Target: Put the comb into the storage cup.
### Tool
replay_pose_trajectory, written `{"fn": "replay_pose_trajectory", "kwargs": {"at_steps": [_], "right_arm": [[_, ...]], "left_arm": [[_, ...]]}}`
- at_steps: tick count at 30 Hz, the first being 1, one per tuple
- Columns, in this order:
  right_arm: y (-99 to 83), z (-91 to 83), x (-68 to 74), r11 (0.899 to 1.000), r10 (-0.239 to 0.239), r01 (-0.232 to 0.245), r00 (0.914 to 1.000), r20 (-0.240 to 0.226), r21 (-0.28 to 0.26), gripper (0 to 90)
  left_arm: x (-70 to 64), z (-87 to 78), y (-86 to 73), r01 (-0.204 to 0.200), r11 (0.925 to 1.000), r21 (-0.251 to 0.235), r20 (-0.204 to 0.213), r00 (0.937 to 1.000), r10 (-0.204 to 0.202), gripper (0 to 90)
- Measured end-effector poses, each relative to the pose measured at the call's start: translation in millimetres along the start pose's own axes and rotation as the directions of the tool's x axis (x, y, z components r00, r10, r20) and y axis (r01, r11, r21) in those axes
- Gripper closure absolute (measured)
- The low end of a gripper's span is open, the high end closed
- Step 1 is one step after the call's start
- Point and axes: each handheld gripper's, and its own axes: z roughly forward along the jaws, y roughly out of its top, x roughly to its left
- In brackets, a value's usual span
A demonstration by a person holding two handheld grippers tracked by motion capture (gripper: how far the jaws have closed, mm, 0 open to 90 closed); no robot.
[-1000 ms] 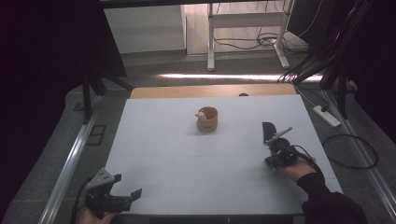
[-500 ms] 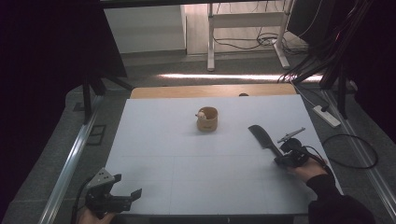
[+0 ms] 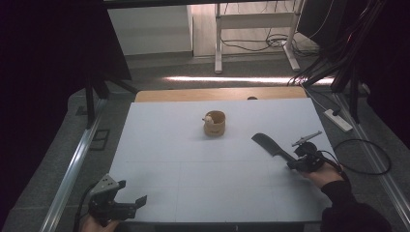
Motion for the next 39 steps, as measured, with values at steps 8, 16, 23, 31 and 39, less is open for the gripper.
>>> {"fn": "replay_pose_trajectory", "kwargs": {"at_steps": [8, 16, 23, 31, 39], "right_arm": [[7.5, -8.9, 6.8, 0.998, -0.029, 0.029, 0.9994, 0.018, -0.048, 80.1], [10.8, -14.9, 3.5, 0.997, -0.020, 0.024, 0.9979, 0.062, -0.069, 61.1], [13.9, -13.4, -2.0, 0.999, -0.011, 0.015, 0.9964, 0.084, -0.051, 33.7], [16.5, -13.1, -6.8, 0.998, -0.014, 0.020, 0.9961, 0.088, -0.065, 8.4], [16.1, -11.6, -12.0, 0.996, -0.026, 0.034, 0.9950, 0.096, -0.079, 0.0]], "left_arm": [[-0.1, 0.1, 0.2, -0.003, 1.0000, 0.005, 0.001, 1.0000, 0.003, 3.5], [0.1, 0.2, 0.2, -0.003, 1.0000, 0.005, 0.001, 1.0000, 0.003, 3.6], [0.1, 0.5, 0.4, -0.002, 1.0000, 0.007, 0.000, 1.0000, 0.002, 3.6], [-0.1, 0.9, 0.5, -0.003, 1.0000, 0.009, -0.002, 1.0000, 0.003, 3.6], [-0.1, 1.3, 0.7, -0.004, 0.9999, 0.012, -0.003, 1.0000, 0.004, 3.6]]}}
